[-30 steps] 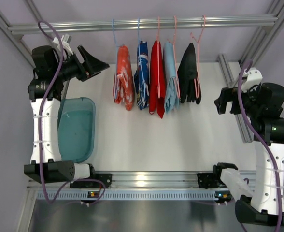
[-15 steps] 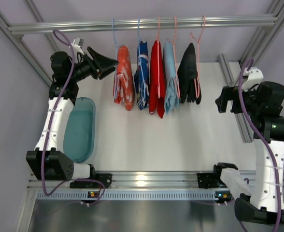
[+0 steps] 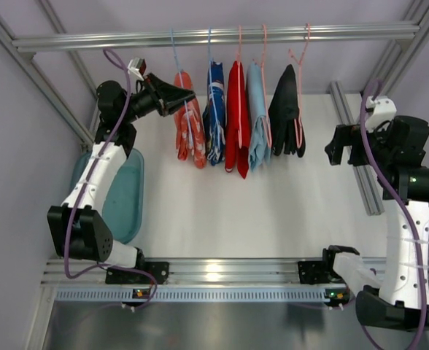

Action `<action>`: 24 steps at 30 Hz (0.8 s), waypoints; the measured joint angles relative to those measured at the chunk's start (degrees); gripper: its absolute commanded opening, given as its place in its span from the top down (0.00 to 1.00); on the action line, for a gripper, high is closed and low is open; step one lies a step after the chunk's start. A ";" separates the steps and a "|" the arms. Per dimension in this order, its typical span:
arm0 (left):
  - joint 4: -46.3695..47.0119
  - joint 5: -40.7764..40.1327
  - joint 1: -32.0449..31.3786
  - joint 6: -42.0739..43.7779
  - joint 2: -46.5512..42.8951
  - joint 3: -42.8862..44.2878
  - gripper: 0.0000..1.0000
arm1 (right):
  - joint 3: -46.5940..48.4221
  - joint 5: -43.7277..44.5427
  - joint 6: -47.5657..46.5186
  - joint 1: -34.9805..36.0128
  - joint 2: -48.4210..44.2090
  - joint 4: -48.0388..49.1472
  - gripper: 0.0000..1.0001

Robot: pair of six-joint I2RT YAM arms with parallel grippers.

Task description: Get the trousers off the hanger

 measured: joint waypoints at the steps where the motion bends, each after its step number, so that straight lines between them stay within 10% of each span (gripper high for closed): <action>1: 1.22 0.04 0.00 -1.27 0.26 -0.44 0.81 | 0.52 -0.09 0.09 0.00 0.44 -0.04 0.01; 4: 3.23 0.31 0.00 -4.96 0.85 -1.18 1.00 | 2.34 -1.03 1.22 -0.04 1.33 -0.07 0.00; 24: 6.80 1.57 0.00 -11.47 -0.04 2.97 1.00 | 11.06 -28.85 22.82 -0.28 7.41 13.75 0.00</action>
